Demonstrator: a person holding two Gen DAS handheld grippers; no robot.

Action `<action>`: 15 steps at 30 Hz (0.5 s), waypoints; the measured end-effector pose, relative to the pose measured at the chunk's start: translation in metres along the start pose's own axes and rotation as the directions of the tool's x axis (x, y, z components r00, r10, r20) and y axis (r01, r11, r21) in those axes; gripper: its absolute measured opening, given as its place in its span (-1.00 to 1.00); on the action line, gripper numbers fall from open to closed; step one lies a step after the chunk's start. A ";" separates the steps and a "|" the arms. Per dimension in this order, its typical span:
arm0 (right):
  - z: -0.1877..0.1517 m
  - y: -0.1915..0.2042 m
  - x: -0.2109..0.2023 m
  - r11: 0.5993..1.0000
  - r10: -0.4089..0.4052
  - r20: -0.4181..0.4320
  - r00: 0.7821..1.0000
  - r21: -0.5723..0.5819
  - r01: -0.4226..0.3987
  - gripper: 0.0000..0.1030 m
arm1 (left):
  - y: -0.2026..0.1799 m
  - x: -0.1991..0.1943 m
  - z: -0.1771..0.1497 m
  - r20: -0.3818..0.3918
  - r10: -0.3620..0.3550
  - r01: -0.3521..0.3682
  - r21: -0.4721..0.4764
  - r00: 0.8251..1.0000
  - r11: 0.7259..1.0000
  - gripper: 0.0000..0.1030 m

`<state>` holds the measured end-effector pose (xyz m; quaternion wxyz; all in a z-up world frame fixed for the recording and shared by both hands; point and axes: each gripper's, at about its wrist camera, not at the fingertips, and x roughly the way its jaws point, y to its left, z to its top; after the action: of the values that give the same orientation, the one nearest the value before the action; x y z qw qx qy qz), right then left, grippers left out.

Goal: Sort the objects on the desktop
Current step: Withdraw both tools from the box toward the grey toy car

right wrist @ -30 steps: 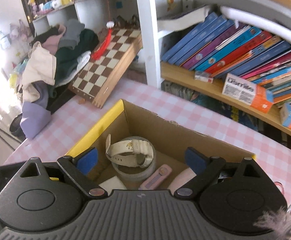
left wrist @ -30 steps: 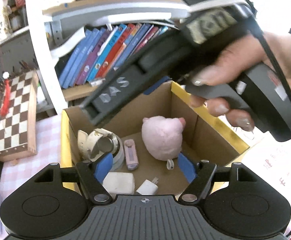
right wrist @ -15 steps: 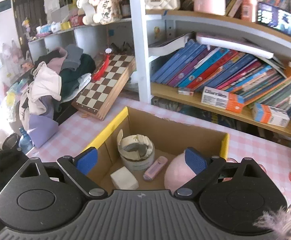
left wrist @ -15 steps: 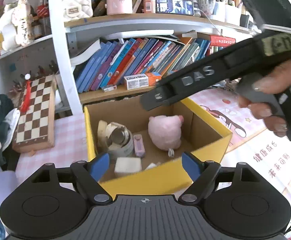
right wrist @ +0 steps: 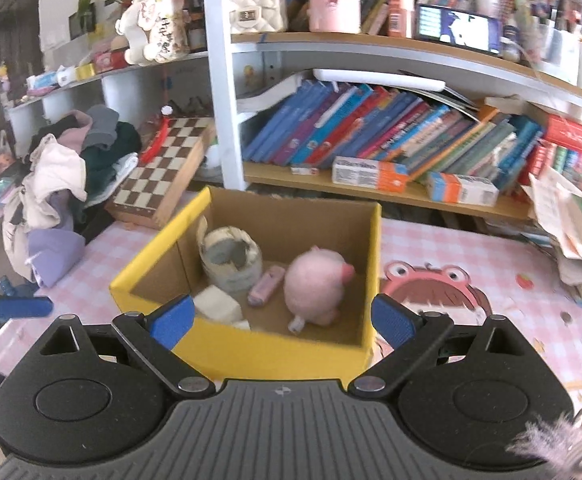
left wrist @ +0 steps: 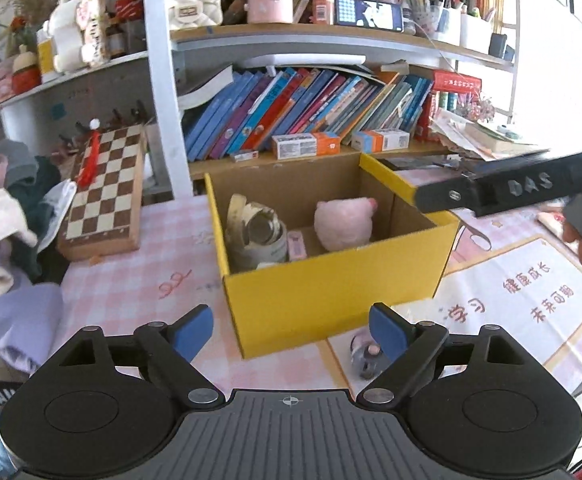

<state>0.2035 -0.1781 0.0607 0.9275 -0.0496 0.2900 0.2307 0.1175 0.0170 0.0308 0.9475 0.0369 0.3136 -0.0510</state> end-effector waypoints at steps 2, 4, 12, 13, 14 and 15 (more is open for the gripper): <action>-0.012 0.003 -0.006 1.000 -0.022 0.002 1.000 -0.001 0.022 0.87 | 0.001 -0.004 -0.006 -0.002 0.008 -0.008 -0.005 1.000 1.000 0.71; -0.022 0.006 -0.011 0.999 -0.043 0.004 0.999 0.000 0.043 0.89 | 0.000 -0.006 -0.012 -0.004 0.016 -0.016 -0.003 1.000 1.000 0.76; -0.063 0.024 -0.020 0.992 -0.125 -0.016 0.992 -0.035 0.125 0.94 | -0.003 -0.009 -0.034 -0.029 0.046 -0.045 0.012 0.999 0.999 0.82; -0.068 0.026 -0.020 0.991 -0.133 -0.023 0.991 -0.038 0.132 0.94 | -0.003 -0.010 -0.037 -0.031 0.048 -0.048 0.010 0.998 0.999 0.82; -0.073 0.028 -0.021 0.990 -0.138 -0.030 0.990 -0.038 0.137 0.94 | -0.003 -0.010 -0.039 -0.033 0.050 -0.050 0.006 0.998 0.999 0.82; -0.077 0.030 -0.021 0.989 -0.143 -0.039 0.989 -0.037 0.142 0.94 | -0.003 -0.011 -0.041 -0.033 0.052 -0.052 0.001 0.998 0.999 0.82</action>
<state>0.1350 -0.1772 0.0100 0.9344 -0.0909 0.3007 0.1678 0.0844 0.0192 0.0046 0.9431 0.0460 0.3283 -0.0259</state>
